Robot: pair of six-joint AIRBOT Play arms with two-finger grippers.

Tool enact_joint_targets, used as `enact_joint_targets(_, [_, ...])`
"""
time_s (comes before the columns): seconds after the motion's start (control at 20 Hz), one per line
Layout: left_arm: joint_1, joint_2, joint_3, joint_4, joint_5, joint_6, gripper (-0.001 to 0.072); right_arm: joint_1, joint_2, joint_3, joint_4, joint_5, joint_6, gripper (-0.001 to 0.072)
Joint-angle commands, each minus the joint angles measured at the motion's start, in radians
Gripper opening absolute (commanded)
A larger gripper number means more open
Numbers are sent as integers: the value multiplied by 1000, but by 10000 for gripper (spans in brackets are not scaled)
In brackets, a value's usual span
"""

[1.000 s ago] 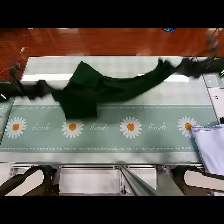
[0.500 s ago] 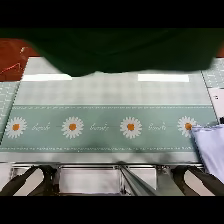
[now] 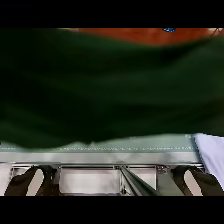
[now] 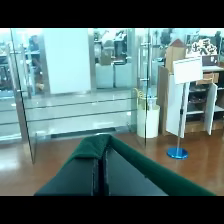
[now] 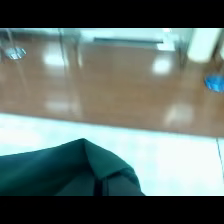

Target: Fold the shirts.

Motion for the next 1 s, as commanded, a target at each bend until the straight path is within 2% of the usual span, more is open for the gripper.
enact_joint_targets(0.0, [-254,35,-69,351,-80,-93,19,1,83,-146,-34,114,44,32])
enact_joint_targets(0.15, [-344,-10,-245,421,-109,-143,19,1,103,-383,15,94,42,32])
enact_joint_targets(0.25, [-346,-64,-404,410,-74,-166,19,1,102,-560,82,3,16,32])
enact_joint_targets(0.4, [-342,-203,-609,410,107,-198,19,5,60,-813,186,-190,-59,32])
enact_joint_targets(0.5, [-337,-336,-636,410,217,-221,19,26,-31,-909,191,-294,-89,32])
enact_joint_targets(0.7, [-330,-643,-573,397,401,-280,19,120,-366,-937,219,-583,-167,32])
enact_joint_targets(0.85, [-317,-842,-461,375,410,-289,19,165,-663,-852,294,-752,-192,32])
enact_joint_targets(0.95, [-303,-927,-390,359,406,-318,19,166,-853,-712,337,-769,-190,32])
